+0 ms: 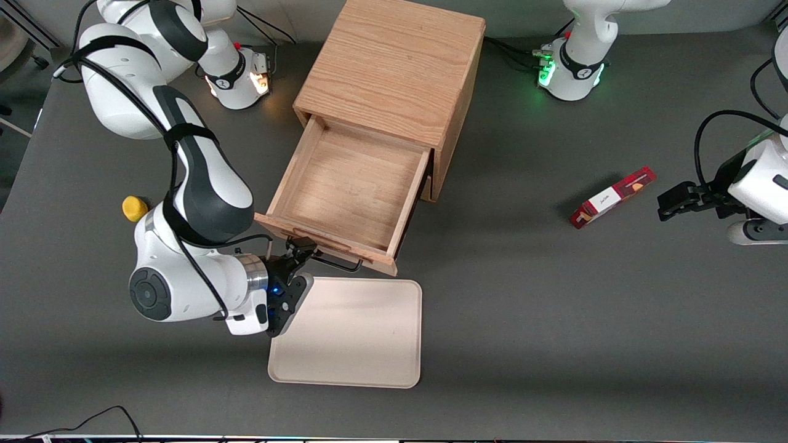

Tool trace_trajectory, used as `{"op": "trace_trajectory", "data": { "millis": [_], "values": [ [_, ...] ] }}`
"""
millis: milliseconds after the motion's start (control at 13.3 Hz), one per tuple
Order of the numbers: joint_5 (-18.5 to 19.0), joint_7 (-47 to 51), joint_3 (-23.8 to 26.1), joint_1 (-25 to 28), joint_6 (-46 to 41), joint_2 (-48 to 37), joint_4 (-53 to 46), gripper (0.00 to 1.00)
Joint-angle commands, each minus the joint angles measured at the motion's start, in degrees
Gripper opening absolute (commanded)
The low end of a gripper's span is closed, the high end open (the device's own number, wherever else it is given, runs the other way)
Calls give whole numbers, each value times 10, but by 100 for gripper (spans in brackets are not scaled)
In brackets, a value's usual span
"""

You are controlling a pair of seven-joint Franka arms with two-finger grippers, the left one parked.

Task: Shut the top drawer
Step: 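Lower the right gripper beside the drawer front near the handle, then push the drawer front with the right gripper into the cabinet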

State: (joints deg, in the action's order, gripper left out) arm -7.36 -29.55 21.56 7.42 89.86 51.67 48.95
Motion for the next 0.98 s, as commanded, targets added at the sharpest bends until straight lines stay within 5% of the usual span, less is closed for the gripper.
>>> {"op": "trace_trajectory", "data": {
  "millis": [0, 526, 902],
  "values": [
    [30, 12, 6, 4, 1, -4, 19, 100],
    [38, 13, 23, 6, -4, -13, 45, 100],
    [36, 22, 43, 3, 10, -79, 148, 100]
  ]
}}
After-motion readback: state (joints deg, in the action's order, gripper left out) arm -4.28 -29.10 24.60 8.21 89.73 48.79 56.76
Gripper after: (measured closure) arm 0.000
